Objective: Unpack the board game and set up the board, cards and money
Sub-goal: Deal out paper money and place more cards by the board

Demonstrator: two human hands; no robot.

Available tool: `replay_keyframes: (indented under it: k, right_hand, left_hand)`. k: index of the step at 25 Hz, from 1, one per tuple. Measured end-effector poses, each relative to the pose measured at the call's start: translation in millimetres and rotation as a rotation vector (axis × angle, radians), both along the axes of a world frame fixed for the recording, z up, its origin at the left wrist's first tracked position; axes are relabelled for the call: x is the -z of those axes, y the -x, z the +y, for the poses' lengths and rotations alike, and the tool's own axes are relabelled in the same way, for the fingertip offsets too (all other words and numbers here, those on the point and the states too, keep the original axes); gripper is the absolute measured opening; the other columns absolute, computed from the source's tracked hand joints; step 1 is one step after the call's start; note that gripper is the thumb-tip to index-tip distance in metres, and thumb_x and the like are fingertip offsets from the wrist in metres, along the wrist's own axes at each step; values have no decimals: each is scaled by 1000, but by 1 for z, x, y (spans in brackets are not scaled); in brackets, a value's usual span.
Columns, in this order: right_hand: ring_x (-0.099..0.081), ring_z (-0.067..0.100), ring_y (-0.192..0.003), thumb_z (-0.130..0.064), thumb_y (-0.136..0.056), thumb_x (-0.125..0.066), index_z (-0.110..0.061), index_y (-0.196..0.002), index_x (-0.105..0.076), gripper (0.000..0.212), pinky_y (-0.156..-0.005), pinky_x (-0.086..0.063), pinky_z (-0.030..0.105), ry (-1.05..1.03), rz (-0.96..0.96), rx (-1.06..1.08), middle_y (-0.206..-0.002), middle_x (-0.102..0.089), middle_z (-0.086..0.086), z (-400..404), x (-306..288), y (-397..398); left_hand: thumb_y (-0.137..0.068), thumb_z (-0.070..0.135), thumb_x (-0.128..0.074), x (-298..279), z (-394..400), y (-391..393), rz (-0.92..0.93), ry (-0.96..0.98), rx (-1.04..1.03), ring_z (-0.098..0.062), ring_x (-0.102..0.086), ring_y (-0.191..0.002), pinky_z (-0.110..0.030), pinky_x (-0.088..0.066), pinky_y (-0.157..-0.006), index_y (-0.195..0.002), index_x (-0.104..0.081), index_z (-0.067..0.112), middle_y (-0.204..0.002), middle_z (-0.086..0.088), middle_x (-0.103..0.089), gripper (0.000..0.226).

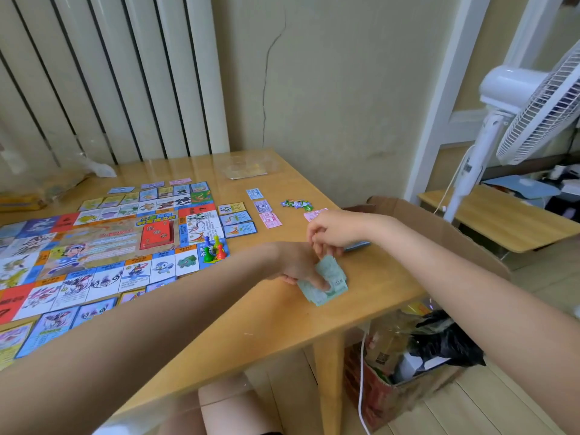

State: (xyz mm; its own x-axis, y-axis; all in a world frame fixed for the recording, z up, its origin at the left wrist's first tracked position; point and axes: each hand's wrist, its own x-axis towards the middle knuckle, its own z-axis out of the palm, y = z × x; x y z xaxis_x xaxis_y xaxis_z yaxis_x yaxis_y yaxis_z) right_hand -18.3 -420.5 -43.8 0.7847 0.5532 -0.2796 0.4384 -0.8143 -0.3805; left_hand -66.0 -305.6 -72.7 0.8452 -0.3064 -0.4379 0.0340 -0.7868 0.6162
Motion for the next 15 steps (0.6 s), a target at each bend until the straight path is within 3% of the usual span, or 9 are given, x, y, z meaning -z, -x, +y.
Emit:
replay_keyframes:
  k: [4,6,8,10,15]
  right_hand:
    - [-53,14,-53,-28,-100,-38,-10,-82,-56,31,-47,-40,21,-561,221,117,-64,-58,-3,6,-5,1]
    - [-53,8,-47,-23,-96,-50,-9,-84,-58,20,-43,-38,17,-710,167,103,-56,-60,-7,13,-7,-1]
    - [-47,1,-38,-9,-89,-61,-4,-95,-59,8,-40,-35,14,-715,70,113,-48,-58,-7,22,-8,-7]
    - [-43,-2,-34,-3,-85,-64,-5,-107,-57,23,-38,-32,12,-694,45,173,-52,-56,-4,29,-7,-15]
    - [-43,0,-36,3,-78,-69,-7,-101,-57,27,-41,-35,11,-657,105,177,-61,-56,2,43,-2,-26]
  left_hand:
    - [-92,7,-54,-19,48,-6,91,600,-331,-15,-66,-74,-22,-55,-68,-100,-55,10,-86,-8,-66,8]
    - [-94,9,-52,-27,62,-9,59,702,-348,-12,-70,-72,-21,-56,-66,-99,-56,10,-85,-8,-70,7]
    - [-95,10,-49,-32,67,-12,44,733,-343,-12,-70,-76,-21,-55,-69,-101,-56,12,-88,-5,-70,10]
    - [-97,10,-44,-33,74,-15,71,811,-406,-17,-69,-80,-26,-55,-75,-103,-54,11,-91,-8,-69,11]
    - [-98,2,-40,-29,95,-19,11,853,-600,-17,-66,-73,-27,-57,-63,-103,-51,2,-86,-12,-66,13]
